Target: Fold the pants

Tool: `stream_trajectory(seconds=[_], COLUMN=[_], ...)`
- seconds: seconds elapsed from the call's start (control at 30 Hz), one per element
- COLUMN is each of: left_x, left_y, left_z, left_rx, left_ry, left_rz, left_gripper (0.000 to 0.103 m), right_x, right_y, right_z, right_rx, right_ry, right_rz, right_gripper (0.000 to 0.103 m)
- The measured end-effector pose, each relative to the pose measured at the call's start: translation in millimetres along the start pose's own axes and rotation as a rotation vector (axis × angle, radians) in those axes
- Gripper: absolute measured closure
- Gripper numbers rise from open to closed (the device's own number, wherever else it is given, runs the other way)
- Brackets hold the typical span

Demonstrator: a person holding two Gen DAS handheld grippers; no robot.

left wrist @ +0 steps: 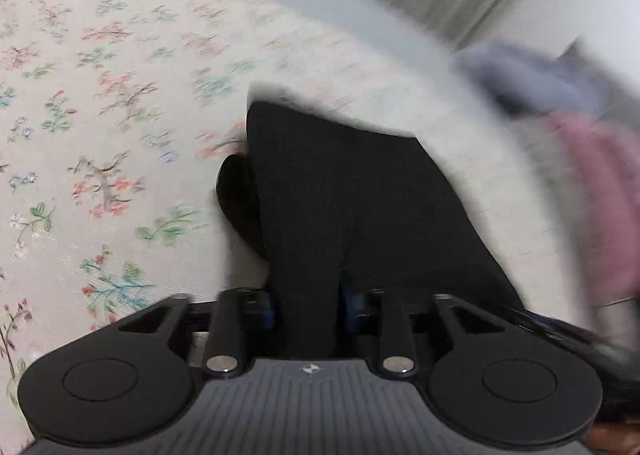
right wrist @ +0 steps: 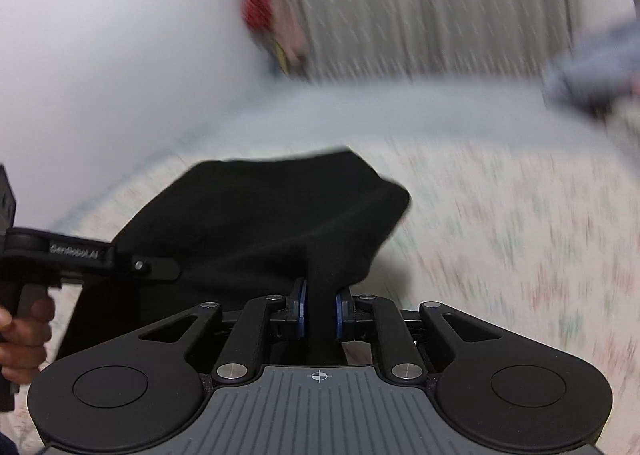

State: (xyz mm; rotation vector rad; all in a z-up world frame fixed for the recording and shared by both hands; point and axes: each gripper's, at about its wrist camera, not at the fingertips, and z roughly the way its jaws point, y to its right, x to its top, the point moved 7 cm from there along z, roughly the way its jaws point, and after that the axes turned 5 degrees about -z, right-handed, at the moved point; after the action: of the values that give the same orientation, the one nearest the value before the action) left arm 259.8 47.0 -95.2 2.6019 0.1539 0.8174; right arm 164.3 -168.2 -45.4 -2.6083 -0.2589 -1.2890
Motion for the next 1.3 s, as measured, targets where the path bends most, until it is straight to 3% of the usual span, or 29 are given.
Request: stream_trajectory(seconds=[0.07,0.1,0.27,0.5,0.7,0.8,0.9,1.03,1.17,1.23,1.3], left_x=[3.8,6.7,4.0,-1.4,2.3,2.0,-4.7,-24.7,-45.5,-51.4,-55.1], left_y=[2.4,2.6,2.8,9.0,12.4,19.9,28.4,48.5,62.3,56.2,50.2], left_z=[3.6,1.4,-2.1,-10.1,-30.9,-48.9,-55.3,-60.0,-49.3,-34.4,-23.9], left_rx=[0.002,0.008,0.013,0.047,0.130,0.186,0.210,0.207,0.178,0.204,0.244], left_ry=[0.022,0.021,0.038,0.063,0.155,0.236,0.269,0.293,0.255,0.205,0.199], left_rz=[0.013,-0.004,0.037,0.075,0.115,0.158,0.199,0.273,0.354,0.356,0.382], left_gripper=[0.042,0.044,0.046,0.043,0.039,0.029,0.028,0.029,0.029,0.029,0.030], right_x=[-28.7,-39.7,-37.6,-50.2,-54.3,-52.1,-48.1,-47.3,-53.2,-57.1,-68.5], right_y=[23.4,30.8,32.5,51.7,40.7,33.7,24.9,9.9,-11.4,-24.6,-28.9], right_z=[33.4,41.9,35.0,29.5,8.4,-5.8,-17.5,-24.6,-23.2,-23.0,-14.6], right_rx=[-0.065,-0.065,0.002,-0.032,-0.027,-0.044,-0.080,-0.066,-0.079,-0.073,-0.069], right_ry=[-0.154,-0.190,-0.165,-0.238,-0.222,-0.195,-0.156,-0.128,-0.136,-0.130,-0.183], right_rz=[0.085,0.125,0.228,0.295,0.265,0.217,0.142,0.078,-0.013,-0.075,-0.093], right_gripper=[0.079,0.075,0.067,0.058,0.057,0.053,0.051,0.051,0.052,0.052,0.057])
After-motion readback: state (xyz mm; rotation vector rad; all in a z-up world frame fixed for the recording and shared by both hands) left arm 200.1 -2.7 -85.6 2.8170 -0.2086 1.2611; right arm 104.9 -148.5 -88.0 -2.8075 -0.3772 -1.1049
